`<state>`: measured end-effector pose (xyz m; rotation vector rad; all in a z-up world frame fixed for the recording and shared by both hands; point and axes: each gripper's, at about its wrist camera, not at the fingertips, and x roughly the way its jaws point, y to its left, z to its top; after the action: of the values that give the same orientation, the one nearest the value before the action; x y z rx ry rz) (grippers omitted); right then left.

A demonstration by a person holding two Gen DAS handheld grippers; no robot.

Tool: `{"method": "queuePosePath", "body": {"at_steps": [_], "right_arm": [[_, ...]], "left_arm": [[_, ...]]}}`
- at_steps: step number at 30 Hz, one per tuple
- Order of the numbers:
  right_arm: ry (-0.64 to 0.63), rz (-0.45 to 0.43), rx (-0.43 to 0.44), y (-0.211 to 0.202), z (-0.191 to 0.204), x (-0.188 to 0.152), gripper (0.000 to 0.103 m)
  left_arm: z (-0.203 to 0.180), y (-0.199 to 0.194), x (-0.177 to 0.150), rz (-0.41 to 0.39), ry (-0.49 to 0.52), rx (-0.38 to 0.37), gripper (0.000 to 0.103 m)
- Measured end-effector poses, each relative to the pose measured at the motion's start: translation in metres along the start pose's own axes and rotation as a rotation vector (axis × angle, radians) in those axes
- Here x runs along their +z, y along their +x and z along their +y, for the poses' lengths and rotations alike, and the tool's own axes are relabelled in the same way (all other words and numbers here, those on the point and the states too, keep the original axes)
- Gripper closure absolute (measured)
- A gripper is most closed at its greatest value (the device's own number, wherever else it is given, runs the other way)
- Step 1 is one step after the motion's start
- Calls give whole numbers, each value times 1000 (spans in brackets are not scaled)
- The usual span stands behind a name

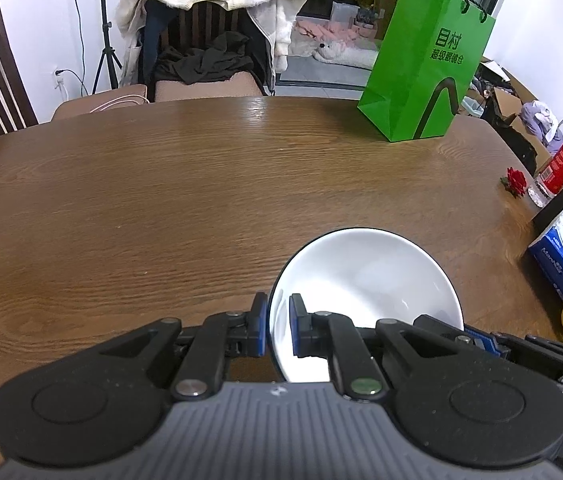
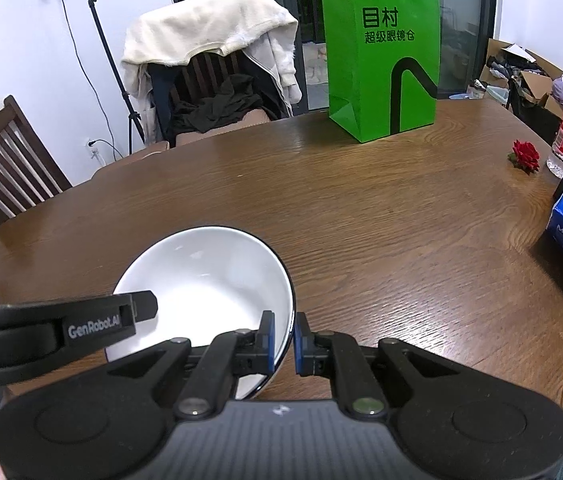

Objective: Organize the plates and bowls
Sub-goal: 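Lift the white bowl off the table with both grippers, then carry the white bowl with both grippers toward the blue bowl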

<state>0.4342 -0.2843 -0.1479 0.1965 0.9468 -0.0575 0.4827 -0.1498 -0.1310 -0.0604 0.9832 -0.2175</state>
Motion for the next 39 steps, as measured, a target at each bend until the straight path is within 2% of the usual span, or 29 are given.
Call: {"method": "queuePosePath", "body": {"at_steps": [39], "right_arm": [[-52, -14, 65, -63, 101, -50, 94]], "left_arm": [[93, -96, -53, -39, -67, 50, 91]]}}
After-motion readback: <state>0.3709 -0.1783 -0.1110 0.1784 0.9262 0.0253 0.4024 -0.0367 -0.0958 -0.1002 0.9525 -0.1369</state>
